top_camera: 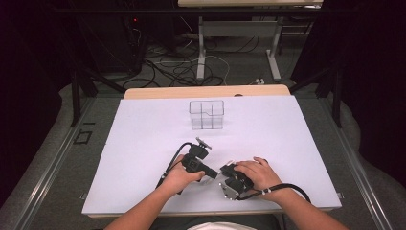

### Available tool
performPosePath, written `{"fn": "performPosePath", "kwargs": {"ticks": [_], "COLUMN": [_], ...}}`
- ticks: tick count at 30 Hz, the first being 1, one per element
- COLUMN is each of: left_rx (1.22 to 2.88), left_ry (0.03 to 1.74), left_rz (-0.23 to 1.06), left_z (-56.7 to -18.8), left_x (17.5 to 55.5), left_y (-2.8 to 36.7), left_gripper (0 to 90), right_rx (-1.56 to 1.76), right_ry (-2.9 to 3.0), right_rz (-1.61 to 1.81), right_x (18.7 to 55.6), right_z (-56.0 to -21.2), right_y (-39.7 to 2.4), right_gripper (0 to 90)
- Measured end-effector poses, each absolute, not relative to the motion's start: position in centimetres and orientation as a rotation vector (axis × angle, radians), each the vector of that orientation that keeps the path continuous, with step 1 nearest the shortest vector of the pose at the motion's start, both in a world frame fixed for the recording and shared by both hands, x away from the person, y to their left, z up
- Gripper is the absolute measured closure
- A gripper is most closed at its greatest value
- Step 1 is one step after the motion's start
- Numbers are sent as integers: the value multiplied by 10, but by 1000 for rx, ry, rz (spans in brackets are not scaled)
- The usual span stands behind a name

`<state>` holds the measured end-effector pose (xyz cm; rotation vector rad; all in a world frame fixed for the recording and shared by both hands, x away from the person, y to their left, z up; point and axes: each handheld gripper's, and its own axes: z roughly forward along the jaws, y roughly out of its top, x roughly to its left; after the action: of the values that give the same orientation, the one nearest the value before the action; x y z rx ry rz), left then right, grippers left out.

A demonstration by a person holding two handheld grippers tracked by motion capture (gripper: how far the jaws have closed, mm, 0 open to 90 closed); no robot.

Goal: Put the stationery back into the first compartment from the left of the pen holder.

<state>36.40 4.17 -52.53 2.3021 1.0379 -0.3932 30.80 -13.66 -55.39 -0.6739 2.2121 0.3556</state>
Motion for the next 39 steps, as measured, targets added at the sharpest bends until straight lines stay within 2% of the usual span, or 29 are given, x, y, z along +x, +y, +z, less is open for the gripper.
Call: {"fn": "performPosePath", "kwargs": {"ticks": [5, 12, 27, 32, 39], "left_rx": [2283, 2244, 2117, 2068, 2017], "left_ry": [1049, 1083, 1159, 1161, 1186], "left_rz": [-384, -364, -89, -21, 84], "left_z": [-525, -522, -505, -500, -500], "left_x": [365, 368, 378, 377, 375], "left_y": [43, 50, 93, 107, 127], "left_gripper": [789, 702, 466, 416, 391], "right_rx": [-640, -644, -524, -454, -350], "right_ry": [2197, 2211, 2230, 2207, 2228], "right_rz": [392, 396, 468, 559, 621], "right_x": [308, 307, 314, 317, 320], "right_z": [-556, -553, -543, -543, -540], "right_y": [-137, -136, -138, -138, -139], "right_gripper": [793, 793, 793, 792, 792]}}
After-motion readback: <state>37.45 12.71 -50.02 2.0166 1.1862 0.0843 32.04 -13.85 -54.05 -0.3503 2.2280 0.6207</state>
